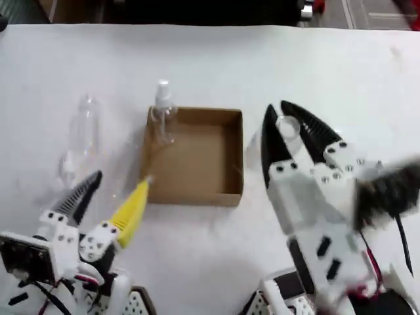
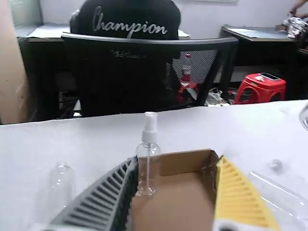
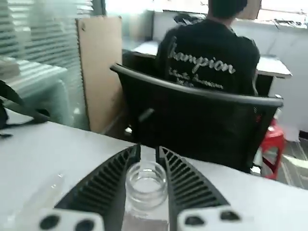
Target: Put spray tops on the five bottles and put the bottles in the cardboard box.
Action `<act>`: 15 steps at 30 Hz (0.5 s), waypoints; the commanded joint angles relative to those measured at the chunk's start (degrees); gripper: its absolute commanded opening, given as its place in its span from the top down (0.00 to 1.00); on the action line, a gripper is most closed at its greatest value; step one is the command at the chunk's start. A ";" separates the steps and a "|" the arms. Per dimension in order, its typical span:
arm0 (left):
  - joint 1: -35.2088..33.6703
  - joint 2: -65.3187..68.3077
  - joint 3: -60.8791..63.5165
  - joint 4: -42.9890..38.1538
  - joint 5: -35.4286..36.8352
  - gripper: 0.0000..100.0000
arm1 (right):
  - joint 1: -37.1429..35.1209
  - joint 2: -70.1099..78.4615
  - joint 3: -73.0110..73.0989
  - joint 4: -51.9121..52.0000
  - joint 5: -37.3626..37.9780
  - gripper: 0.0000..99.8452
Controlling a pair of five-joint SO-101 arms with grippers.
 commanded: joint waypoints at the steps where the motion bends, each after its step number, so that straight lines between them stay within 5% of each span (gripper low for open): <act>1: 8.22 0.40 -1.49 0.26 -0.62 0.76 | -3.12 2.07 -0.26 -5.67 0.44 0.98; 7: 23.96 0.40 9.93 -5.71 -0.44 0.76 | -3.74 7.78 2.73 -6.73 2.29 0.98; 15: 24.57 0.40 20.75 -16.97 -0.35 0.76 | -12.53 8.40 6.68 -6.20 2.81 0.98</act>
